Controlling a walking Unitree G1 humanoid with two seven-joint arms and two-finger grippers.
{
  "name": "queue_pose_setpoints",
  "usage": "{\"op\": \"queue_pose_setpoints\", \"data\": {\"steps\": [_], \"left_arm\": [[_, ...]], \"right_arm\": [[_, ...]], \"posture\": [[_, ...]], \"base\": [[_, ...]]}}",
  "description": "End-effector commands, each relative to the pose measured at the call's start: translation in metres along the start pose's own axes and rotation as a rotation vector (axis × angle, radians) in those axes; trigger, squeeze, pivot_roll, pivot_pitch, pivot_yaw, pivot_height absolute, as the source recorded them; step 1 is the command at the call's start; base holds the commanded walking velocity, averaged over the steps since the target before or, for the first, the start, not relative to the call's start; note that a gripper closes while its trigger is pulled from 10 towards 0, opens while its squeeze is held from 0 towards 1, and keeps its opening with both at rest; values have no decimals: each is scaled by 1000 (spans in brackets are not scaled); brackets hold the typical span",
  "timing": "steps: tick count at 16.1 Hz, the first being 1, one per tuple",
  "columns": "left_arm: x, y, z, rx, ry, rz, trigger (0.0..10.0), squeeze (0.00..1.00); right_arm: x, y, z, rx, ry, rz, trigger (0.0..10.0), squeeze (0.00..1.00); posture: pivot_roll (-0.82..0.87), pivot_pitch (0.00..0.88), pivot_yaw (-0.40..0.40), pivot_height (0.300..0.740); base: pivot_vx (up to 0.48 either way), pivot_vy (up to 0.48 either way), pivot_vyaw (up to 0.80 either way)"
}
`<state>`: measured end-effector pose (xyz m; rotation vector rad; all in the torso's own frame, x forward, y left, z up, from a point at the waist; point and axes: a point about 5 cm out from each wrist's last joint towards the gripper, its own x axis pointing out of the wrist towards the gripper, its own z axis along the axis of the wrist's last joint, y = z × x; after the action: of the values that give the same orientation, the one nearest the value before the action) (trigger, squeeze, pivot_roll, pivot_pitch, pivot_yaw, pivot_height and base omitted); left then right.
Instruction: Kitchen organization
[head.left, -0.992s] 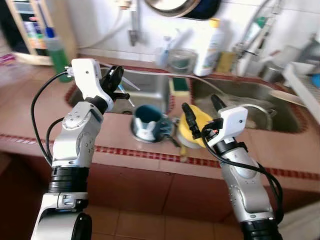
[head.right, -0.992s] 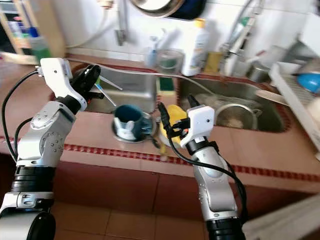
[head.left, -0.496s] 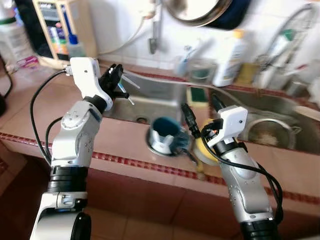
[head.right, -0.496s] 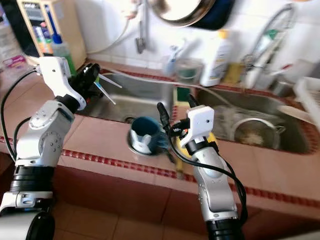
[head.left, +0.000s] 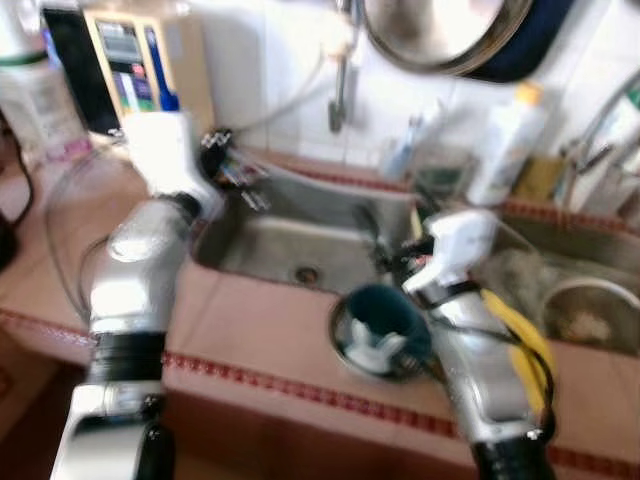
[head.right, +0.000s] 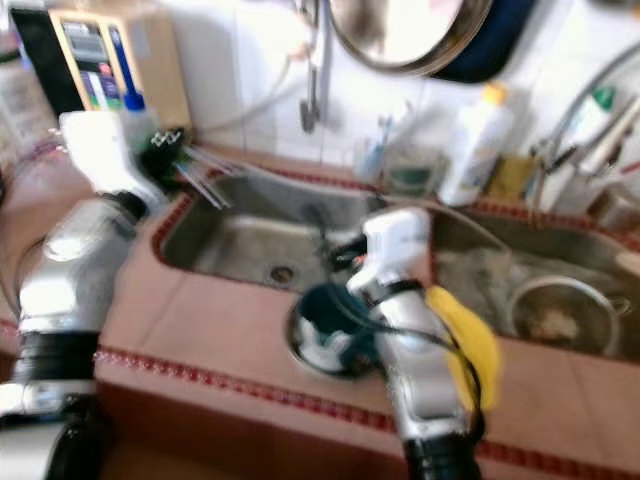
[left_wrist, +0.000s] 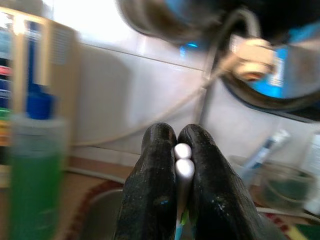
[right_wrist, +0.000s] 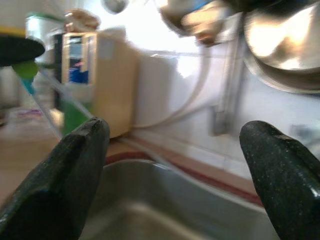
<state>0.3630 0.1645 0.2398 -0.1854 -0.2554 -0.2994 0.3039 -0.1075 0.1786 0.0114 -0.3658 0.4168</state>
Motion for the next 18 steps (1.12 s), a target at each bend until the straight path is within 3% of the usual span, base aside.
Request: {"op": "queue_pose_setpoints", "data": {"steps": [1,11,13,18], "left_arm": [[5,-13,1,0,-4,-50,10000,0],[8,-15,-3,22,38,-92,10000,0],[9,-18,-8,32,62,-112,10000,0],[15,-23,-17,47,122,-139,10000,0]], "right_arm": [[-3,-8,1,-6,16,-17,10000,0],[-1,-4,9,18,85,-45,10000,0],[0,-8,20,66,129,-114,10000,0],[-8,-5,23,142,240,-176,10000,0]], "posture": [[-130,0,-10,740],[-139,0,-3,740],[-147,0,7,740],[-167,0,29,740]], "base": [[0,0,0],[0,0,0],[0,0,0],[0,0,0]]}}
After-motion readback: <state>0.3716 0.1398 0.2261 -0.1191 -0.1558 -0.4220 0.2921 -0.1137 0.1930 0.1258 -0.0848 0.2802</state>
